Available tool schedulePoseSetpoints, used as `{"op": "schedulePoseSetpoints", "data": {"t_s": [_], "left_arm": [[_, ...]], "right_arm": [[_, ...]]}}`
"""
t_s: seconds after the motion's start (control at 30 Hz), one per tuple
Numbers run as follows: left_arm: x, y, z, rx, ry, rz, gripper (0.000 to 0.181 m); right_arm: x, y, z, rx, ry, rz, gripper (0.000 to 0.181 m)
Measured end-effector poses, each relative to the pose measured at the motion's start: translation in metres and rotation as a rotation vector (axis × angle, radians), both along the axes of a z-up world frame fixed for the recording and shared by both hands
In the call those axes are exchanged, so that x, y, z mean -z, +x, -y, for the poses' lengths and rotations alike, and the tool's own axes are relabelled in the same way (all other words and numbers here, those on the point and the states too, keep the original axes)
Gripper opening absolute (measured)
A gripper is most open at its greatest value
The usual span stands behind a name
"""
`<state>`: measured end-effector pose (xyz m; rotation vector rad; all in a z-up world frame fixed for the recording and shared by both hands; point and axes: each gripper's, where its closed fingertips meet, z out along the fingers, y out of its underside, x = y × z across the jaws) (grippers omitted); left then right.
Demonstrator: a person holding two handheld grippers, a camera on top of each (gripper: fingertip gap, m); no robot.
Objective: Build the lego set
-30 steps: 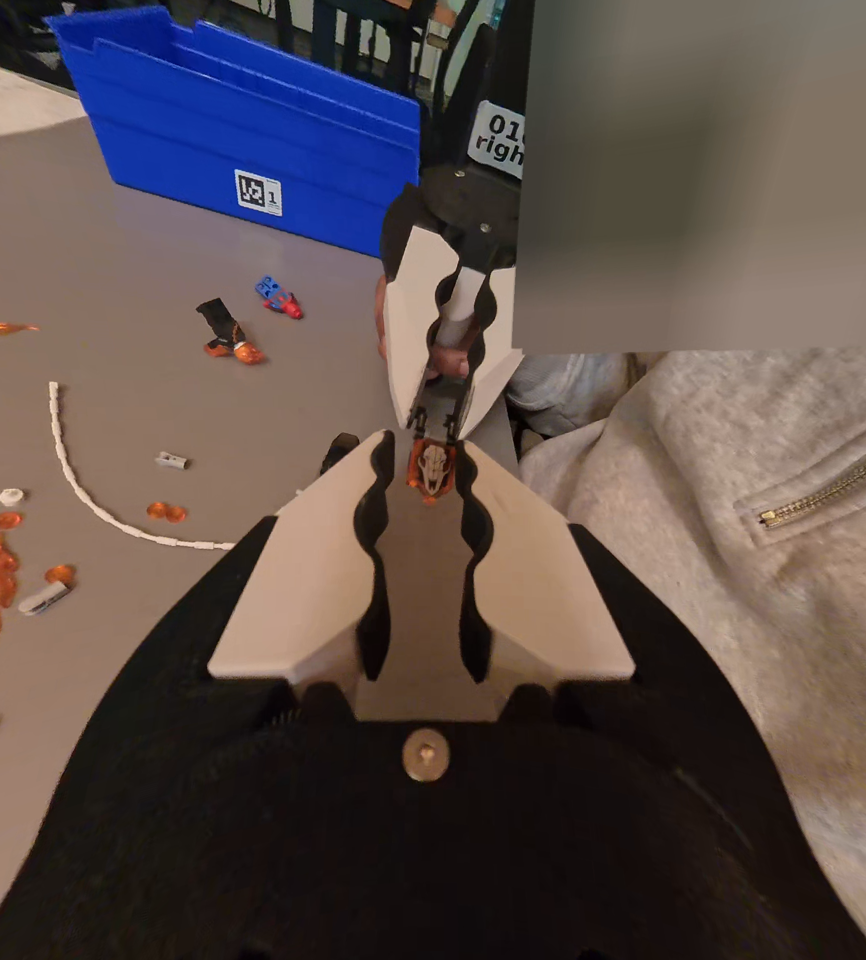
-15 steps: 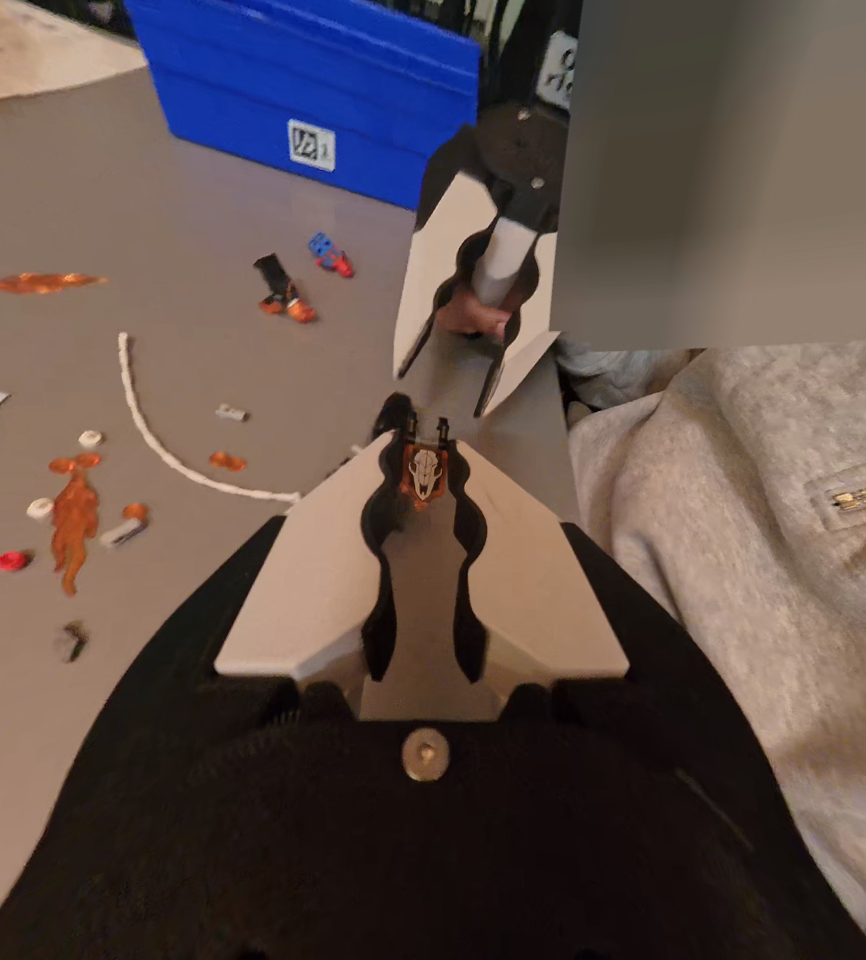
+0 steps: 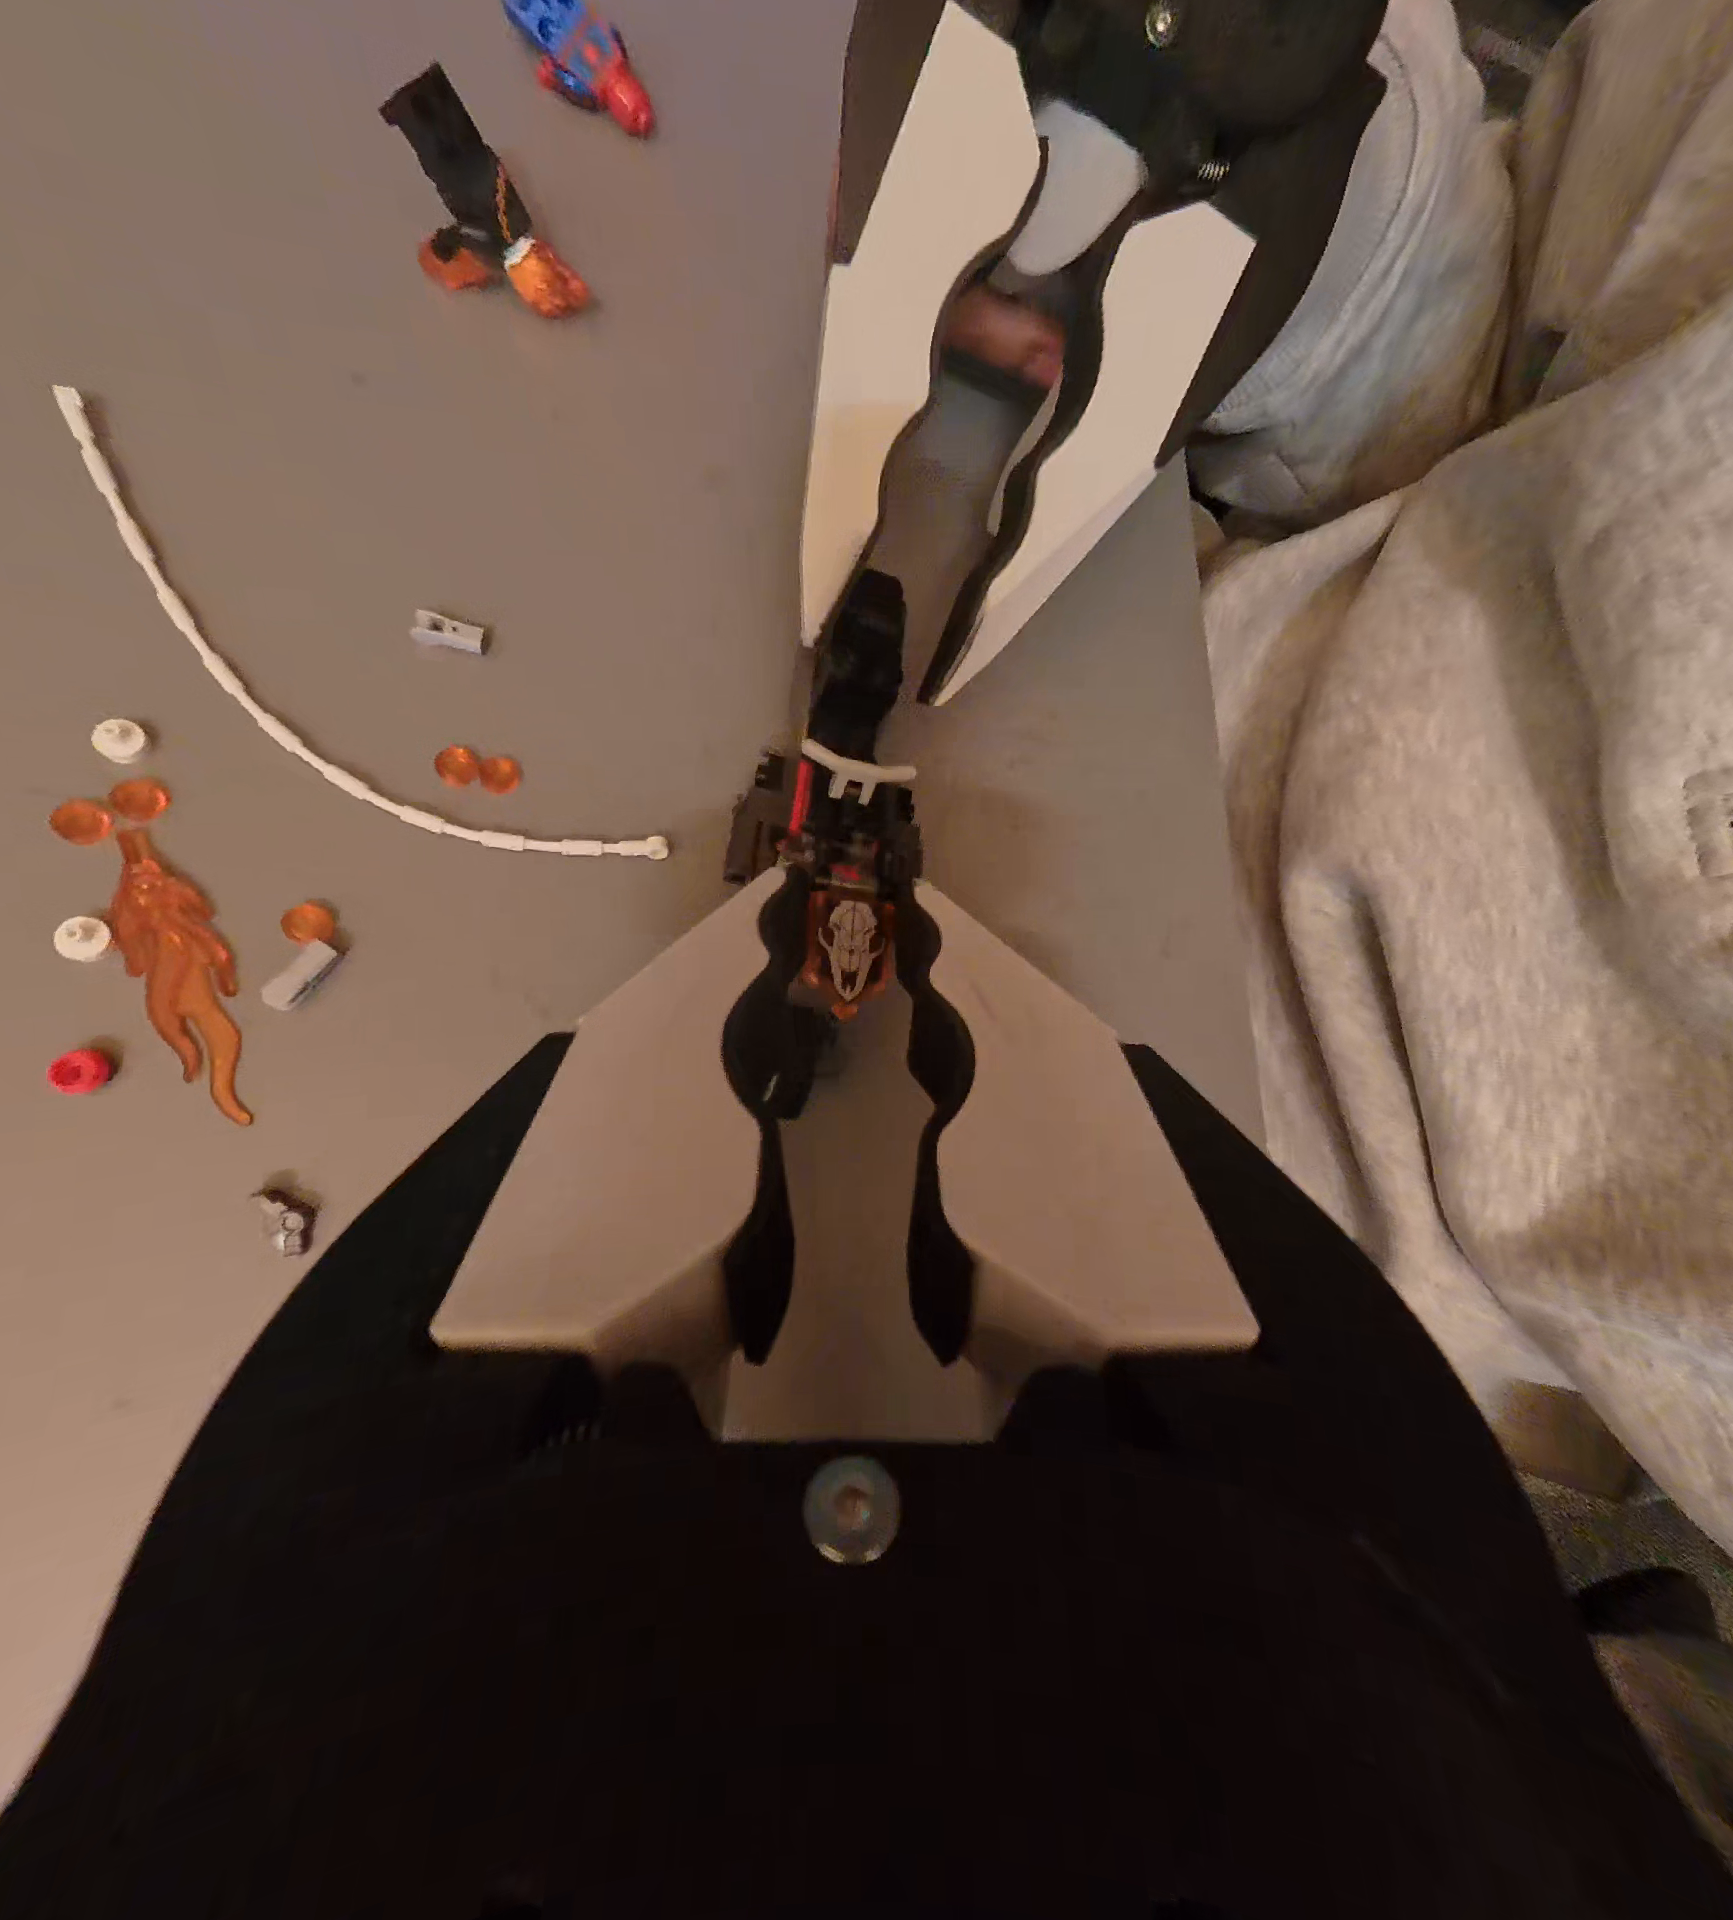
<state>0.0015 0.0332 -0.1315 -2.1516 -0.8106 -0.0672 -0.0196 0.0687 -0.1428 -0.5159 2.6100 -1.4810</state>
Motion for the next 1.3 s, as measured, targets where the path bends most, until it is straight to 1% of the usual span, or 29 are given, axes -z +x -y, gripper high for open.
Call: {"op": "schedulePoseSetpoints", "data": {"t_s": [0.1,0.27,0.87,1.13,1.3], "left_arm": [[0.0018,0.0018,-0.0001,0.002,-0.021,0.025,0.014],[0.0034,0.0044,-0.0006,0.009,-0.077,0.048,0.014],[0.0084,0.0039,0.0019,0.014,-0.331,-0.056,0.014],[0.0087,0.0004,0.0015,-0.001,-0.357,-0.092,0.015],[0.007,-0.0015,-0.0011,-0.002,-0.332,-0.105,0.015]], "right_arm": [[-0.0011,0.0011,0.0003,-0.007,-0.007,-0.001,0.014],[-0.0015,0.0016,0.0003,-0.008,-0.009,-0.001,0.014],[-0.0015,0.0019,0.0009,0.002,-0.004,0.007,0.014],[-0.0013,0.0014,0.001,0.007,-0.003,0.008,0.014],[-0.0014,0.0019,0.001,0.005,-0.004,0.009,0.014]]}}
